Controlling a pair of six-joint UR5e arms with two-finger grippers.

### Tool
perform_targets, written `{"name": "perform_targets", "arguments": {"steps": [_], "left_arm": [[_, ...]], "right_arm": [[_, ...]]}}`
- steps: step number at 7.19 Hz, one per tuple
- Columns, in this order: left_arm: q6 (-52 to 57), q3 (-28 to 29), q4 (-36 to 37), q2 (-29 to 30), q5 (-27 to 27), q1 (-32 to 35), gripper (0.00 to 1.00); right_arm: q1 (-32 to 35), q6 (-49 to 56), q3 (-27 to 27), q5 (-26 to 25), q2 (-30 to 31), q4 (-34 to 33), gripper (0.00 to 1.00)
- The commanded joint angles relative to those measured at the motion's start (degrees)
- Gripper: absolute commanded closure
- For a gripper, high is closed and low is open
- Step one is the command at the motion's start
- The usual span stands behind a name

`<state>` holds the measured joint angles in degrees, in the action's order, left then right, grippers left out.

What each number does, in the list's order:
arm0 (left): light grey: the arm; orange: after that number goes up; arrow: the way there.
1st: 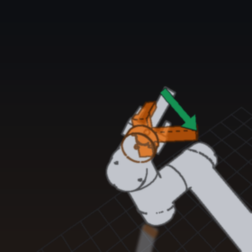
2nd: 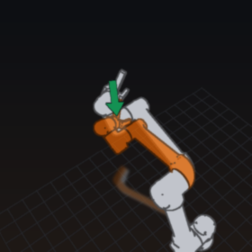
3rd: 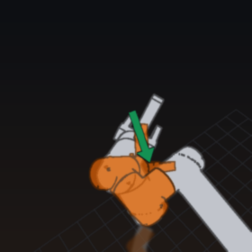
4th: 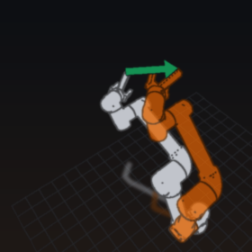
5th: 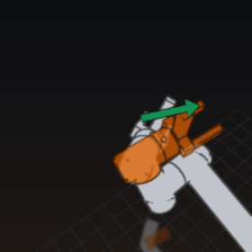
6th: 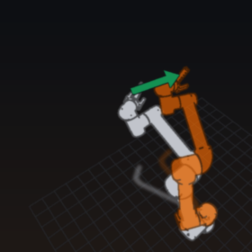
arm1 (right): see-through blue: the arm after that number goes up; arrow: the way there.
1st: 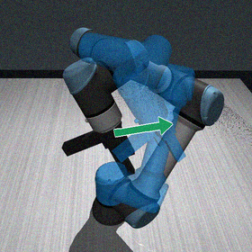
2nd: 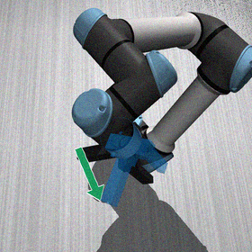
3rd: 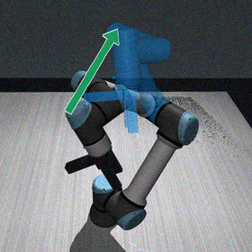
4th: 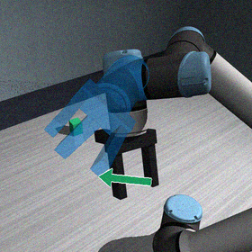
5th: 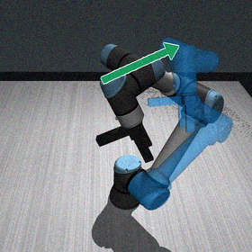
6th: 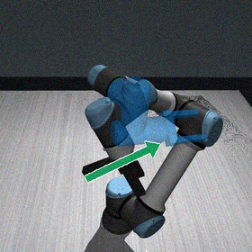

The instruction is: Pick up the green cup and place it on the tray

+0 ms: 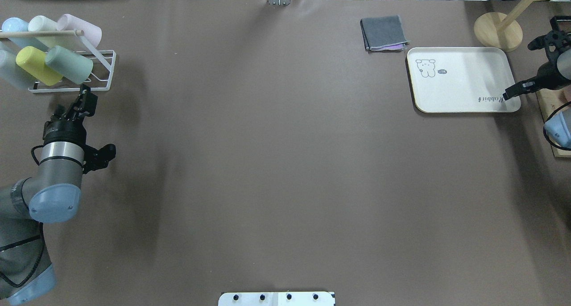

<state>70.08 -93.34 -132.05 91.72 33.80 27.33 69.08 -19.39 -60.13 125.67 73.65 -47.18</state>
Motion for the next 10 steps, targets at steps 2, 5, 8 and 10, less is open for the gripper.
{"name": "perform_targets", "arguments": {"steps": [2, 5, 8, 10], "left_arm": [[2.77, 2.28, -1.54, 2.32, 4.49, 4.73, 0.03], [3.22, 11.56, -6.26, 7.75, 4.87, 5.54, 0.03], [3.74, 12.74, -7.08, 8.21, 4.96, 6.51, 0.03], [3.74, 14.05, -6.99, 9.96, 5.05, 7.38, 0.03]], "right_arm": [[0.27, 0.15, -0.87, 1.25, -0.26, -1.96, 0.10], [0.27, 0.15, 0.18, 1.07, 0.70, -1.87, 0.11], [0.36, 0.06, -0.25, 1.33, 0.18, -1.87, 0.48], [0.36, 0.06, -0.34, 1.34, 0.18, -1.87, 0.64]]}}
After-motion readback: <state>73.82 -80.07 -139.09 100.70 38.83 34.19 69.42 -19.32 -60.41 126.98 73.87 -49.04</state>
